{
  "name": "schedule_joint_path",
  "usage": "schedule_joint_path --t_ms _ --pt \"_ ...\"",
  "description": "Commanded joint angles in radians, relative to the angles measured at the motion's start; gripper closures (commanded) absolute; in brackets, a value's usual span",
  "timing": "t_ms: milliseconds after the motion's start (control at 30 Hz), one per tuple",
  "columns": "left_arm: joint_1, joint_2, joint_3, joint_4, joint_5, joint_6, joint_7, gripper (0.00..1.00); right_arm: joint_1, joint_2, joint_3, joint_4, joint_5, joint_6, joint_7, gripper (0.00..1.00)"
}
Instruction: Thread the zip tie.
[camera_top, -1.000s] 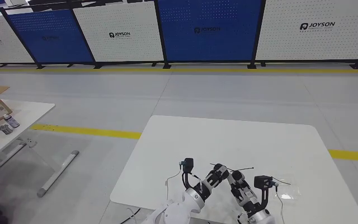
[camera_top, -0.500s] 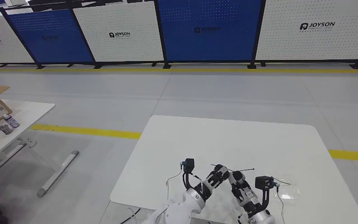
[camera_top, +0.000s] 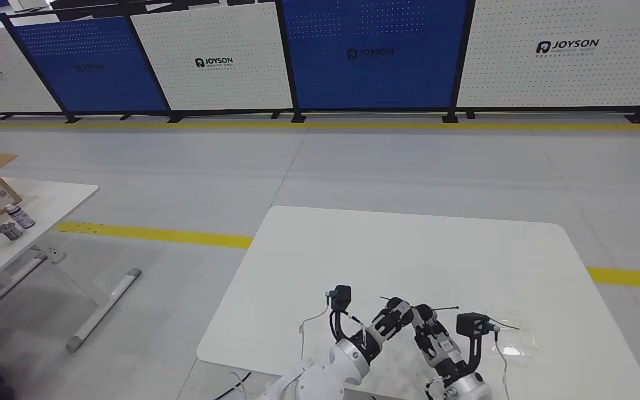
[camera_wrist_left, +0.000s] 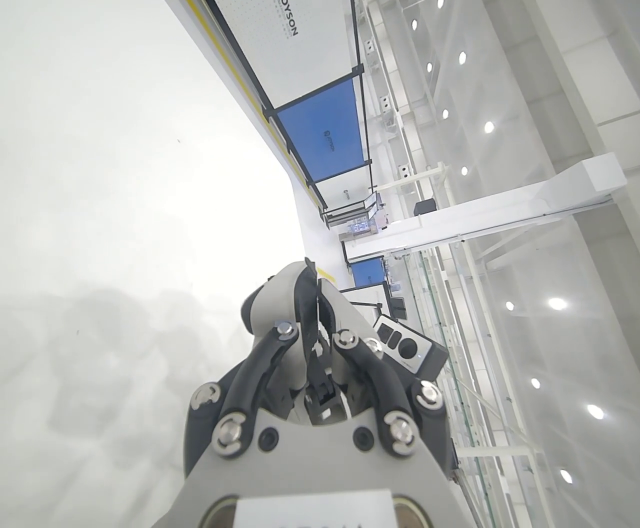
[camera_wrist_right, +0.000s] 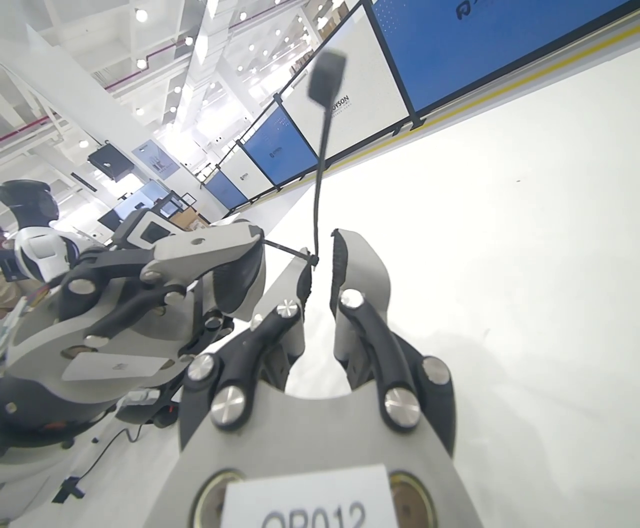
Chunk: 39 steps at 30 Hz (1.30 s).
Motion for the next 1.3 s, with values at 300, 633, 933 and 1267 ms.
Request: schedule_joint_path --t_ms 300,633,933,1267 --pt "-0.001 -0.001 0.003 -0.002 0.002 -0.017 0.000 1.00 0.004 -0.001 -0.001 0.004 0.007 0.005 -0.001 1.00" --pt "0.004 0.001 0.005 -0.007 0.010 -0.050 -0.009 1.00 0.007 -0.001 -0.008 0.009 0.002 0.006 0.006 1.00" --pt "0.012 0.002 0.002 -0.016 0.007 -0.074 -0.008 1.00 0.010 -0.001 -0.013 0.013 -0.005 0.004 0.005 1.00" --pt "0.022 0.005 -0.002 -0.040 0.008 -0.095 -0.014 1.00 0.006 0.000 -0.014 0.009 -0.014 0.003 0.005 1.00"
